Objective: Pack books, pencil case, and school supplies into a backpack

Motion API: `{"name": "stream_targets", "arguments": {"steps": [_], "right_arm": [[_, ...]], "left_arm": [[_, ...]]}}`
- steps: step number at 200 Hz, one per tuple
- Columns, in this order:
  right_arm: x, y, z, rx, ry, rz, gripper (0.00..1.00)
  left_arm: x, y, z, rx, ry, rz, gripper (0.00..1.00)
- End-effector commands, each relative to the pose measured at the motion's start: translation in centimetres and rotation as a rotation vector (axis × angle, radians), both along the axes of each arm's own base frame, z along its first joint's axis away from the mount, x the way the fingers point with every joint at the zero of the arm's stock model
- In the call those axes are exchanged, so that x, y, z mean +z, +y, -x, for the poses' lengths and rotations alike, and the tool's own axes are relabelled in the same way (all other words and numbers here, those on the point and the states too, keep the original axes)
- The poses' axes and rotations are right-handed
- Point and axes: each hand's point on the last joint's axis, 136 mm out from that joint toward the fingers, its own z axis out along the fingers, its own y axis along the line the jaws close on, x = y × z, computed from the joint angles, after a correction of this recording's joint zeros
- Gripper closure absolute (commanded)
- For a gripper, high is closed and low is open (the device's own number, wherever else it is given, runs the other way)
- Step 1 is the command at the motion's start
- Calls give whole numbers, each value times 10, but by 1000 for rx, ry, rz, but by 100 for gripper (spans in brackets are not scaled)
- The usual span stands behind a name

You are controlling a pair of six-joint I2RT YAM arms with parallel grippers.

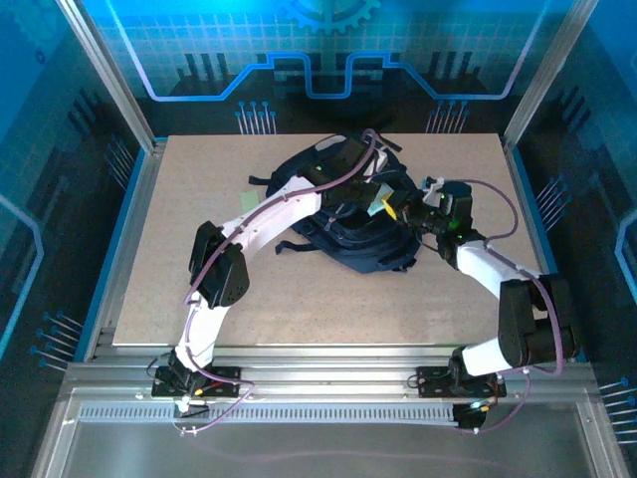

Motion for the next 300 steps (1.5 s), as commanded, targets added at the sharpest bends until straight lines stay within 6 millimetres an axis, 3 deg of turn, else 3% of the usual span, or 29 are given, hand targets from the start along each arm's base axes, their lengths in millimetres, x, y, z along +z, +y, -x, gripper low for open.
{"name": "stream_targets", "arguments": {"steps": [1,36,84,89,106,118,128,145,162,174,178,198,234,247,256,276,287,296,300], "right_arm": [[6,3,-10,5,-39,-13,86],[-7,27,-28,51,-17,-76,86],[-23,38,-46,37,12,-59,85],[-16,40,-53,35,-5,-62,84],[-32,41,-59,19,57,-56,82],[-42,39,-60,-1,92,-54,77],[-48,36,-59,-15,118,-49,66],[-52,31,-55,-27,137,-41,44],[-52,22,-47,-33,148,-14,33],[-46,13,-42,-36,141,12,29],[-54,9,-34,-34,164,29,28],[-54,-11,-13,-33,190,107,26],[-41,-52,22,-46,187,301,24],[-39,-70,33,-64,188,419,24],[-23,-80,32,-78,154,494,22],[-5,-97,35,-111,141,595,1],[4,-101,33,-119,125,620,0],[11,-103,30,-126,116,624,0],[13,-104,28,-128,113,626,0]], "left_arm": [[67,-10,5,-26,-97,155,100],[81,-9,10,-30,-106,183,100],[95,-12,19,-49,-87,237,100],[96,-12,19,-48,-86,238,100],[97,-11,19,-46,-93,238,100],[98,-10,18,-43,-102,232,100],[95,-8,15,-34,-107,218,100],[91,-5,12,-14,-109,209,100],[86,-1,8,4,-99,211,100],[81,2,4,17,-77,219,100],[79,3,3,23,-67,220,100],[68,10,0,43,-30,221,100],[46,20,1,70,1,187,100],[38,25,4,86,18,183,78],[35,29,6,97,27,181,59],[35,39,10,126,36,184,32],[35,47,11,148,36,187,21],[37,55,11,174,31,193,4],[39,59,11,185,27,197,1]]}}
